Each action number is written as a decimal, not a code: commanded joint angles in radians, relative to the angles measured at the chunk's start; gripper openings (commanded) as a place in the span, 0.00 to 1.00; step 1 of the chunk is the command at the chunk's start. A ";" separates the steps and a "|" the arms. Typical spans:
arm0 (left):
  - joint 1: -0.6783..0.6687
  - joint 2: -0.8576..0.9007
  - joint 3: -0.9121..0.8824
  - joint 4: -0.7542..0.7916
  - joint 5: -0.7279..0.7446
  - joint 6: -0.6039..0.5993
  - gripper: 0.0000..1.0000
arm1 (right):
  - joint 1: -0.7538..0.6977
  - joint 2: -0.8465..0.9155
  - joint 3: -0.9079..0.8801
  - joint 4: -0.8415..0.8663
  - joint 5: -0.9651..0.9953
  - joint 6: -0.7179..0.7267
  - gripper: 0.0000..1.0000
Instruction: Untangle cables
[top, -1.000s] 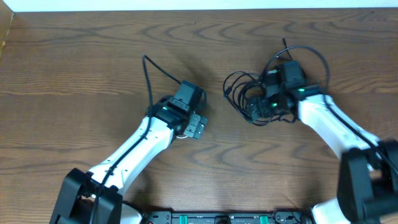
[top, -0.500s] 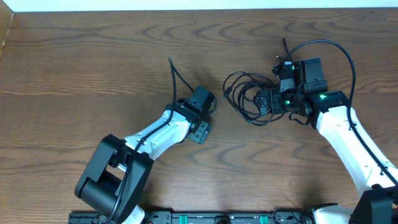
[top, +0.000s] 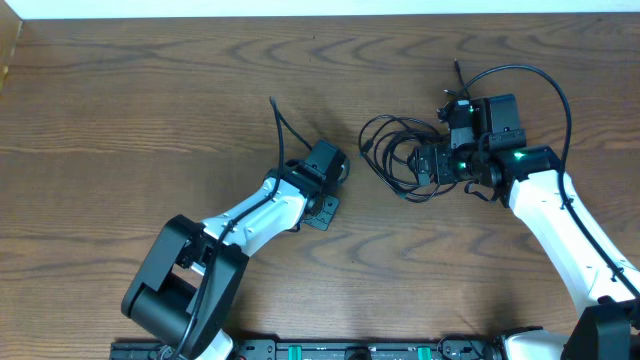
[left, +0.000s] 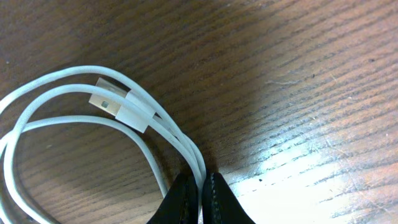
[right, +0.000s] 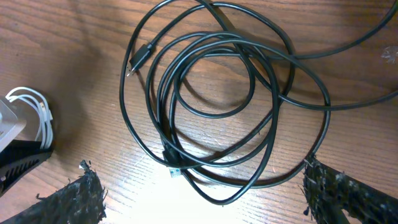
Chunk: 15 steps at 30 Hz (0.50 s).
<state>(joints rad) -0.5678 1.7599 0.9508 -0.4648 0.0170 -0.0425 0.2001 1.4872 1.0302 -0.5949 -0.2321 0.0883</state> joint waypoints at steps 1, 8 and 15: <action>0.005 0.006 -0.024 0.014 0.011 -0.053 0.07 | -0.003 -0.005 0.002 -0.002 -0.002 0.009 0.99; 0.005 -0.115 0.002 0.037 0.275 0.028 0.07 | -0.003 -0.005 0.002 -0.002 -0.002 0.013 0.99; 0.006 -0.165 0.002 0.033 0.283 0.048 0.07 | -0.002 -0.004 0.002 -0.003 -0.053 0.020 0.99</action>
<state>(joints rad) -0.5640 1.5986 0.9485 -0.4328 0.2604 -0.0212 0.2001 1.4876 1.0302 -0.5953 -0.2474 0.0952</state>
